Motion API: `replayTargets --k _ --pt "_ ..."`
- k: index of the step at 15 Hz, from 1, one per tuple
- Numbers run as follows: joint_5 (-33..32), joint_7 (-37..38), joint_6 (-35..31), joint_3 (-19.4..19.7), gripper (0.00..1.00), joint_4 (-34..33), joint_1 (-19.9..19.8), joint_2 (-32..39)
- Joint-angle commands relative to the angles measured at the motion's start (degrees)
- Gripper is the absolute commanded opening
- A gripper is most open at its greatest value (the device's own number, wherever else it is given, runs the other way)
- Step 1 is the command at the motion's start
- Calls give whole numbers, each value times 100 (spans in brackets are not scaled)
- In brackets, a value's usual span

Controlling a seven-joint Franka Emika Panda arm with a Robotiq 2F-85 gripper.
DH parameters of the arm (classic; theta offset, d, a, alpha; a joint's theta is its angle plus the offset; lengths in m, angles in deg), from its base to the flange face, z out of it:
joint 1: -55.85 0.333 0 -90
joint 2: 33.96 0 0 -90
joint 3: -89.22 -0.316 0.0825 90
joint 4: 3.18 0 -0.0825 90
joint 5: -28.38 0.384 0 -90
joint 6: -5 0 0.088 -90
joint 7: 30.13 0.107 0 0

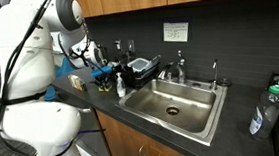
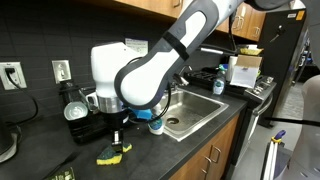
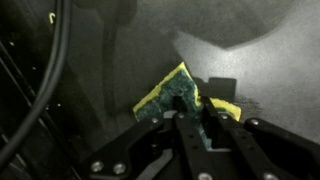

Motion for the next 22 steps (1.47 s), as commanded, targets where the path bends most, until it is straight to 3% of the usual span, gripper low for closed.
replayTargets --k 1,22 --pt "153 -162 131 -26 4 -243 -32 328" --pt "92 -16 1650 -120 4 -1213 309 373"
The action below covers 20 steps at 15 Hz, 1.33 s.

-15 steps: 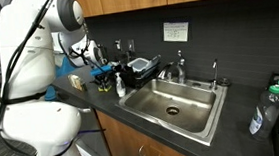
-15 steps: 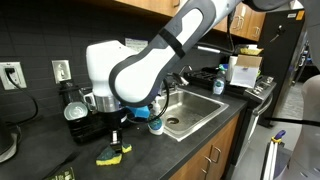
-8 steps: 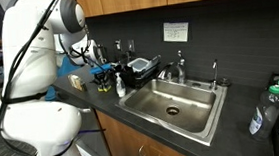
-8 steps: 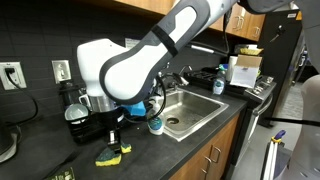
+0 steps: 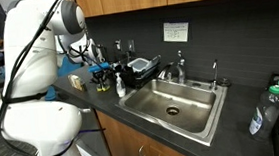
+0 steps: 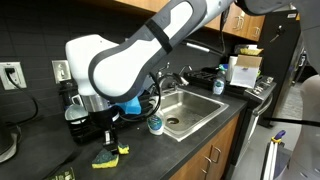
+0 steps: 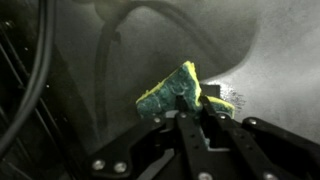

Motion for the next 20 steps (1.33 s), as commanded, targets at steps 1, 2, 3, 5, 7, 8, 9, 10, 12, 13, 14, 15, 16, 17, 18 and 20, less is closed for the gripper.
replayTargets --k 1,2,3,5,7,8,9,10,12,13,14,15,16,17,18,20 --pt "4 -11 341 -12 4 -308 122 20" --pt "4 0 392 -14 4 -351 144 10" --pt "8 5 442 -20 4 -387 161 -5" --pt "19 21 537 -31 4 -456 189 -42" --pt "48 32 653 -59 4 -515 217 -96" --pt "60 34 720 -73 4 -552 229 -113" --pt "86 32 771 -96 4 -571 238 -143" --pt "105 36 826 -118 4 -596 245 -164" --pt "194 50 950 -175 4 -623 240 -213" --pt "236 87 1022 -191 4 -633 244 -235" --pt "317 132 1094 -210 4 -621 242 -269" --pt "381 193 1150 -222 4 -600 247 -308" --pt "439 268 1196 -230 4 -576 255 -353" --pt "471 380 1258 -232 4 -543 275 -413" --pt "496 458 1306 -233 4 -516 284 -462" --pt "526 689 1400 -220 4 -435 302 -599"
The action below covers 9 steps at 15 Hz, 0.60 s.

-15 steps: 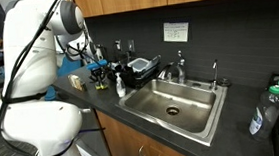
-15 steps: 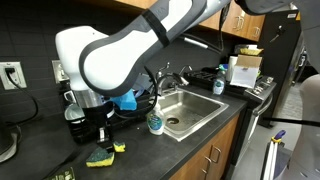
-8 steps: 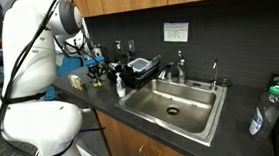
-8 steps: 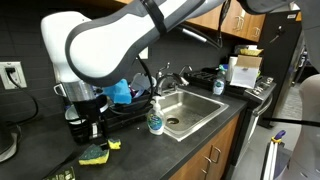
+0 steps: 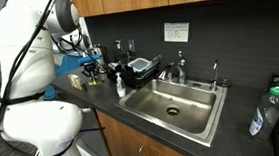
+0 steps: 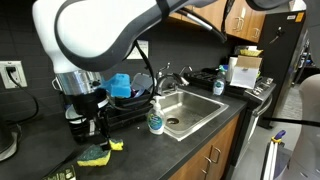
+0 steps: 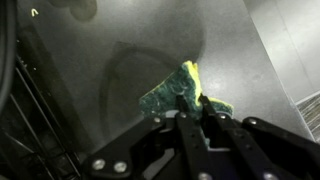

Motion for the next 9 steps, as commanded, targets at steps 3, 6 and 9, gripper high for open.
replayTargets --k 3,6,9 --pt "141 662 335 42 4 324 75 -552" --pt "158 1005 475 48 4 485 66 -774" --pt "206 1341 578 54 4 682 40 -999"
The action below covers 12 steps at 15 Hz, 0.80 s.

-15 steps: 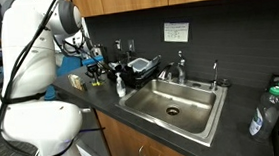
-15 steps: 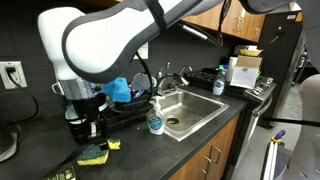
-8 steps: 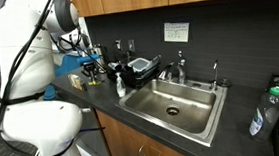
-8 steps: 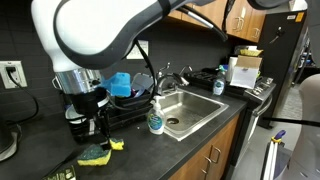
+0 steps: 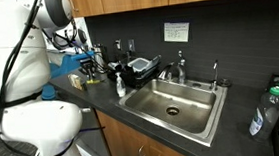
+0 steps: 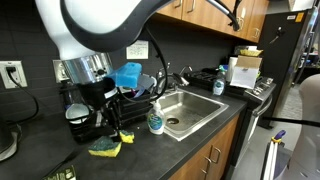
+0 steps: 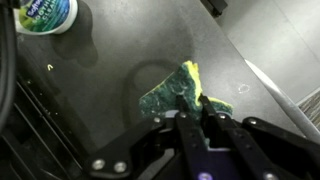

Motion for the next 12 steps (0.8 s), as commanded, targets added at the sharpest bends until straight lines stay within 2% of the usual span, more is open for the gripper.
replayTargets --k 1,12 --pt "148 427 153 55 4 411 -2 -485" --pt "404 1667 359 78 4 1498 -134 -1602"
